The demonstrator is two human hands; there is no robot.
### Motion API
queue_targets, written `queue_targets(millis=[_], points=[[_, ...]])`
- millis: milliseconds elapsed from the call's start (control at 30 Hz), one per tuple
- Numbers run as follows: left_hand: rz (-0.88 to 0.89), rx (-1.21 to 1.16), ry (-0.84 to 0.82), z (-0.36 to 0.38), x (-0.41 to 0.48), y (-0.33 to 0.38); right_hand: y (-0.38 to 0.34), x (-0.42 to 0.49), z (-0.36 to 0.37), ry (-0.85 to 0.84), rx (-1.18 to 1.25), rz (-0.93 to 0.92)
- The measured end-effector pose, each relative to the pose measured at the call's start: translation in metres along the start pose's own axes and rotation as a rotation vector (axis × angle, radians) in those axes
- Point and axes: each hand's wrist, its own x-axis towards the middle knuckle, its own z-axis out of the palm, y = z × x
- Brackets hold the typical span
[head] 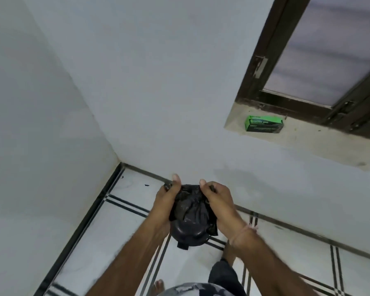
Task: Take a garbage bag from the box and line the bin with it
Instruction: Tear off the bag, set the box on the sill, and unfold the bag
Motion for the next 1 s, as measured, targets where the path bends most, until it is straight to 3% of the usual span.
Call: queue_targets(millis=[100, 300, 433, 533, 600, 700, 800, 867, 1000], points=[[0.071, 0.197, -0.011, -0.033, -0.028, -0.001, -0.009, -0.032, 0.018, -0.065, -0.073, -0.058], [0.103, 0.094, 0.178, -0.095, -0.039, -0.001, -0.016, -0.068, 0.003, -0.249, -0.198, 0.018], [0.108, 0.144, 0.210, -0.112, -0.046, -0.010, -0.008, -0.083, -0.006, -0.177, -0.128, 0.026], [0.113, 0.367, 0.198, -0.116, -0.048, -0.025, -0.007, -0.096, -0.008, -0.137, -0.061, -0.025], [0.239, 0.601, 0.205, -0.109, -0.055, -0.032, -0.009, -0.105, -0.010, -0.190, -0.083, -0.052], [0.402, 0.624, -0.043, -0.079, -0.079, -0.028, -0.018, -0.112, -0.009, -0.302, -0.125, -0.081], [0.335, 0.525, -0.327, -0.053, -0.084, -0.026, -0.029, -0.114, -0.011, -0.367, -0.072, -0.096], [0.345, 0.483, -0.329, -0.045, -0.083, -0.026, -0.033, -0.111, -0.015, -0.326, -0.033, -0.113], [0.406, 0.415, -0.180, -0.055, -0.090, -0.033, -0.024, -0.104, -0.024, -0.072, 0.045, -0.115]])
